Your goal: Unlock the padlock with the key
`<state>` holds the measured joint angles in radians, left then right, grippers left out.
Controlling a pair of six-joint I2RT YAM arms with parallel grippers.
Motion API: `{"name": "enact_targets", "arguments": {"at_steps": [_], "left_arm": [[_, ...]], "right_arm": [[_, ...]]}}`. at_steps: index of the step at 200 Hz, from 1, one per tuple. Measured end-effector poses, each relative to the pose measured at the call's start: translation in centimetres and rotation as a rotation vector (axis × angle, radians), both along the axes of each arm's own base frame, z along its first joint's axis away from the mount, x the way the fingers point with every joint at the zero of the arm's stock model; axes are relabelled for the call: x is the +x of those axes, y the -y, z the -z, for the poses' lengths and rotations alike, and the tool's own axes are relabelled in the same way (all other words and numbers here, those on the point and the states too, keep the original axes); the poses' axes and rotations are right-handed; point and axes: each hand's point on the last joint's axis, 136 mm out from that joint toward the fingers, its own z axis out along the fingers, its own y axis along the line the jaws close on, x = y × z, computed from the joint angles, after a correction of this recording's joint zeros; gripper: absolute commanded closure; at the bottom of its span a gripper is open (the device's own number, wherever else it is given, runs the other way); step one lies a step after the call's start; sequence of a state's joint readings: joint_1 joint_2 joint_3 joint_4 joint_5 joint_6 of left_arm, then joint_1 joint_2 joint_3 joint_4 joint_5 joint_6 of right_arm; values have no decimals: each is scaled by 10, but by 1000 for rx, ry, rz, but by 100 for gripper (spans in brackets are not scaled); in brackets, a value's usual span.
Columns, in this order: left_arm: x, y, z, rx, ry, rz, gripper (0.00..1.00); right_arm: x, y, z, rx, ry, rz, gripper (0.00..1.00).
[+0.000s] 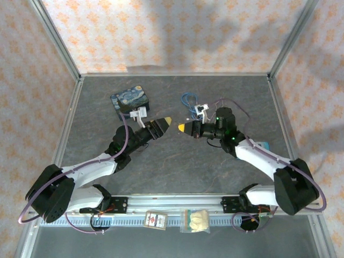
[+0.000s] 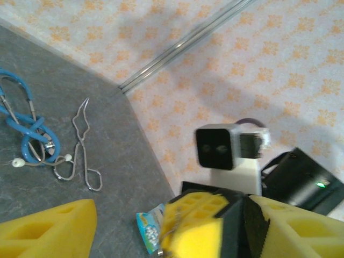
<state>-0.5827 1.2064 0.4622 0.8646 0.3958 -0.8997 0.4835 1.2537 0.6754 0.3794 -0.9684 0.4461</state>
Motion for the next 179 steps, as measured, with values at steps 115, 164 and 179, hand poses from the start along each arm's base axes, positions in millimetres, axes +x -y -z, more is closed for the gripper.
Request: {"name": "enact_targets", "arguments": {"at_steps": [115, 164, 179], "left_arm": [[16, -11, 8, -235, -215, -121, 36], [29, 11, 28, -294, -350, -112, 41], [33, 14, 24, -317, -355, -110, 41]], "right_arm": [[29, 17, -6, -252, 318, 357, 100], [38, 20, 3, -378, 419, 442, 100], [39, 17, 8, -415, 452, 441, 100]]}}
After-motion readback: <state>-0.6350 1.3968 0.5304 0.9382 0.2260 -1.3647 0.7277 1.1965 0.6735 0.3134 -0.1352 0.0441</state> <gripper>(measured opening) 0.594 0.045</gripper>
